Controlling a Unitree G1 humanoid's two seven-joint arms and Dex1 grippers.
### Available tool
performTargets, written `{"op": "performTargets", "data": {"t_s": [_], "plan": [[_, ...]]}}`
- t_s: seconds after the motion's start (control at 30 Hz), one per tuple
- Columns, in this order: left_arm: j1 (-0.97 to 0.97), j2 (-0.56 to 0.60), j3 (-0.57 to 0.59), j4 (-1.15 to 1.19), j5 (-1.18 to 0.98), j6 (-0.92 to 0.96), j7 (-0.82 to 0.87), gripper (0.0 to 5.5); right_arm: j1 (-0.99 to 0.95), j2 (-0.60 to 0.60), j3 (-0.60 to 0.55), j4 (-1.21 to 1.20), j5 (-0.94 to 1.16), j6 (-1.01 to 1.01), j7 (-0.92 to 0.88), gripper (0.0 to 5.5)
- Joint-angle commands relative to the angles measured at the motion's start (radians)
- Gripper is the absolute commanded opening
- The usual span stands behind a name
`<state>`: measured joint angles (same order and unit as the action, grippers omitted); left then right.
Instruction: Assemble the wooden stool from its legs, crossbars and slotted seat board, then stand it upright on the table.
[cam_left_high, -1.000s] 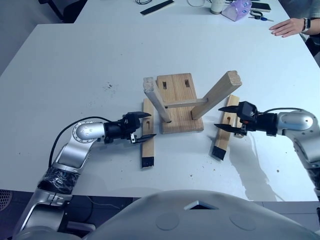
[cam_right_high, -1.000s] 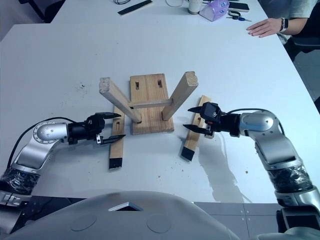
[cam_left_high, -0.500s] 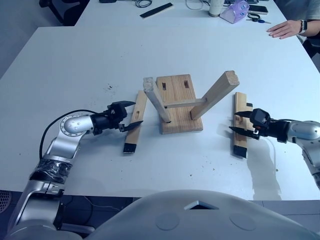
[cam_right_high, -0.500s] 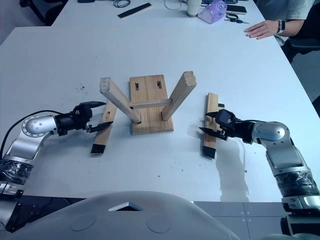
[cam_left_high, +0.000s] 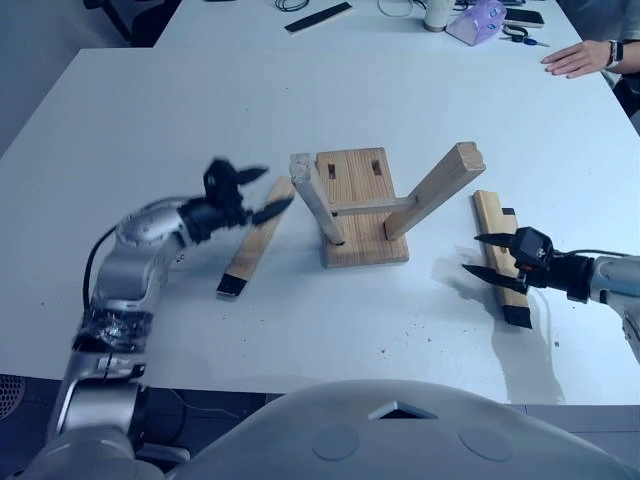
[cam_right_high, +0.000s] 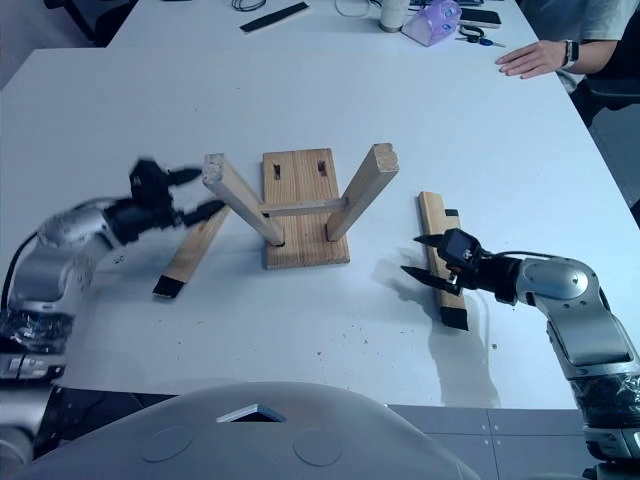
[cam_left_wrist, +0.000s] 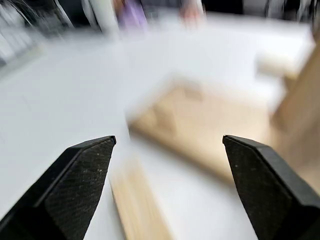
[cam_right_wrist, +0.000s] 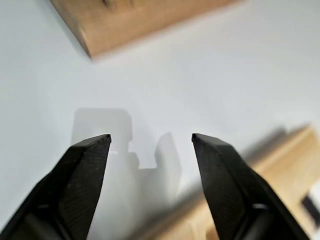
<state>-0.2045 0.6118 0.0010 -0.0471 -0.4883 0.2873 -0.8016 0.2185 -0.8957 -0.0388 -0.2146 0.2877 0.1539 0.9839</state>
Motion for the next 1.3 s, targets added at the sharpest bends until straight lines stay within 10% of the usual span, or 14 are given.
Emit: {"op": "performTargets", "data": {"t_s": [0.03,0.27,0.43,0.87,1.3], "plan": [[-0.059,-0.033,-0.039,-0.082,0.018,0.079,0.037,3.98,0.013,0.002,0.021,-0.142,0.017,0.065,-0.001,2.98],[0.068,0.012,-0.301,-0.073,0.348,-0.110,-0.013,3.98,0.030,-0.004,0.151,-0.251,0.003,0.120,0.062,2.98],[-0.003,-0.166,-0.412,-0.143,0.368,-0.041,0.024,3.98,0.019,0.023,0.215,-0.212,-0.036,0.127,0.049,2.98],[-0.106,-0.233,-0.444,-0.176,0.366,-0.011,-0.036,3.98,-0.167,0.102,0.227,0.086,-0.164,0.063,-0.041,2.98],[-0.623,-0.249,-0.382,0.909,0.667,-0.644,0.181,3.98,-0.171,0.145,0.274,0.075,-0.209,0.041,-0.061,2.98]]}}
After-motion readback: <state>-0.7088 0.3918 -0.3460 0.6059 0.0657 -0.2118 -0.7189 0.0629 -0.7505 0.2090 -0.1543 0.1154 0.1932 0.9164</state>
